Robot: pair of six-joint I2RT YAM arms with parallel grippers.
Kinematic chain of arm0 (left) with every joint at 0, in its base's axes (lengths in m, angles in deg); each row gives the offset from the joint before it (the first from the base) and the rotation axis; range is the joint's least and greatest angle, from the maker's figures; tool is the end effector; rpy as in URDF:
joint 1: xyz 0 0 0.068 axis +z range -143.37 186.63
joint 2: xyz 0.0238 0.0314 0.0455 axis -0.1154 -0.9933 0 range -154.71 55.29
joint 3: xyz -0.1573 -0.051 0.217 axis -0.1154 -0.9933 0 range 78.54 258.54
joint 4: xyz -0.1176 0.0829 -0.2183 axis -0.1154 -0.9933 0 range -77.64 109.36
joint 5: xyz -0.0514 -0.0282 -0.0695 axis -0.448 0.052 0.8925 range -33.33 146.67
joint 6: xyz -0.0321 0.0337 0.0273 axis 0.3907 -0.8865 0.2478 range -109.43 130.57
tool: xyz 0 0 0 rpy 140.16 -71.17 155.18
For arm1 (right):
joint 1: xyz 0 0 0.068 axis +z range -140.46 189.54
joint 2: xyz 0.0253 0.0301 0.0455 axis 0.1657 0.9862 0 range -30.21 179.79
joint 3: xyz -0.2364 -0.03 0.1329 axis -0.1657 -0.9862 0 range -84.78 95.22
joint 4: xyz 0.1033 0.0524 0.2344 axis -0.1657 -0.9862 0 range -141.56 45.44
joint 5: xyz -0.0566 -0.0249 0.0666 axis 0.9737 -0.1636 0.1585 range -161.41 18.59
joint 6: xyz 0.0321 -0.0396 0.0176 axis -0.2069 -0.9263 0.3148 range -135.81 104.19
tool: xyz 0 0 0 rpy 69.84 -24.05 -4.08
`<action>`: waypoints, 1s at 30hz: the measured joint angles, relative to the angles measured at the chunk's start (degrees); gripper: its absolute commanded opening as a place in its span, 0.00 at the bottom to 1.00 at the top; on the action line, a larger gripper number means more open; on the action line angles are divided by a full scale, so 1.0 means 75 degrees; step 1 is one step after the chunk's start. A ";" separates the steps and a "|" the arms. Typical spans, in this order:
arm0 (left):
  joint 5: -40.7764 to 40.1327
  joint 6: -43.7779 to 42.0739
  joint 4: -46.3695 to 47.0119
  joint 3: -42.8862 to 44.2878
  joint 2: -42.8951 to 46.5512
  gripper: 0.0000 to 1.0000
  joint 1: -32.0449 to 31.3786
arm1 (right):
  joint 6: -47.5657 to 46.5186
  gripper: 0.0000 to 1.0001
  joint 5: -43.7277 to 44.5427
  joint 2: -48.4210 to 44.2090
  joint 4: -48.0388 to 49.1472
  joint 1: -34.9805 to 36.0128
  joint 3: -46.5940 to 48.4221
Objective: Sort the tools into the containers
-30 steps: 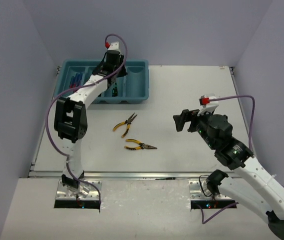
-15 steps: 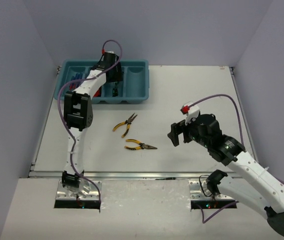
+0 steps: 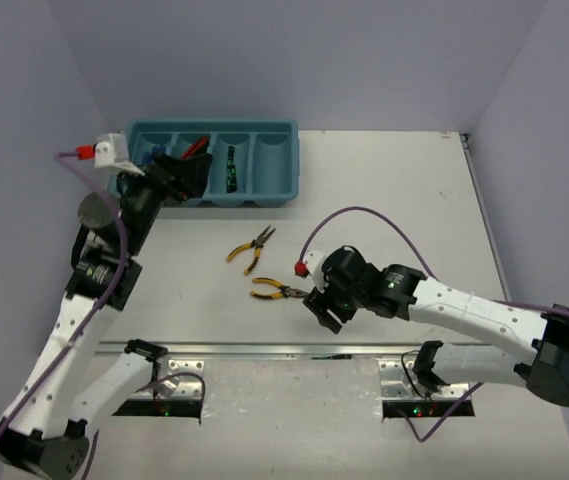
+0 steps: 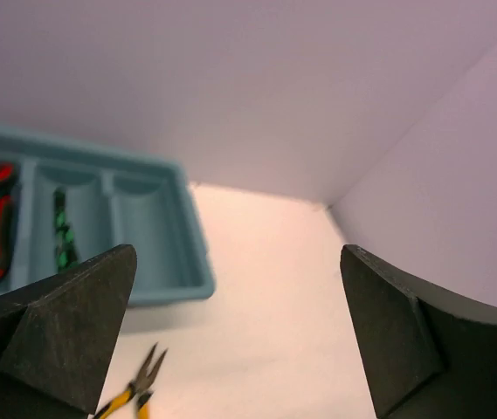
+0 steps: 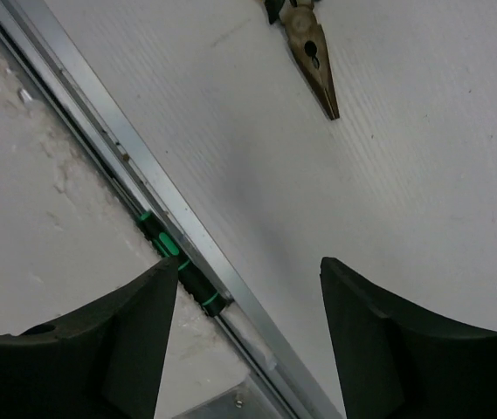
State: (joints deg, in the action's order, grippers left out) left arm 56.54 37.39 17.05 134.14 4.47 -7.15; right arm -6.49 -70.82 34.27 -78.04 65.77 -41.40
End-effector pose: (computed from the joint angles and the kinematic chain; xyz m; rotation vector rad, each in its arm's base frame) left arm 0.1961 -0.0481 0.4030 -0.1784 1.5440 -0.5614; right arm 0.1225 0.1825 0.2302 -1.0240 2.3709 0.4351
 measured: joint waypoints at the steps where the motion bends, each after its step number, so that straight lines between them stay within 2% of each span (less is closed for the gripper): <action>1: 0.0096 0.0063 0.0194 -0.0186 0.0586 1.00 -0.0026 | -0.0008 0.56 0.0129 0.0059 -0.0138 0.0136 -0.0024; 3: 0.0319 0.0119 0.0384 -0.0532 0.1309 1.00 -0.0032 | 0.0002 0.54 0.0348 0.0096 -0.0294 0.0403 -0.0152; 7: 0.0715 -0.0080 -0.0548 -0.1008 0.1440 1.00 -0.0032 | 0.0014 0.45 0.0464 0.0316 -0.0423 0.0826 -0.0355; 10: 0.0899 -0.0567 -0.1400 -0.1196 0.1278 1.00 -0.0032 | 0.0014 0.45 0.0459 0.0752 -0.0427 0.0929 -0.0373; 16: 0.0712 -0.1348 -0.2191 -0.2067 0.1101 1.00 -0.0053 | -0.0016 0.47 0.0384 0.1486 -0.0469 0.0947 -0.0373; 25: 0.0128 -0.1827 -0.2354 -0.2119 0.0203 1.00 -0.0374 | -0.0290 0.43 -0.0578 0.1441 -0.0406 0.0972 -0.0375; 30: -0.0158 -0.1941 -0.2354 -0.2117 0.0212 1.00 -0.0455 | -0.0376 0.36 -0.0687 0.2274 -0.0542 0.1054 -0.0216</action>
State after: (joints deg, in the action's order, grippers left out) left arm 55.35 22.84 -0.60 118.27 6.05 -10.56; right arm -9.31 -75.97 51.33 -82.11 73.68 -43.03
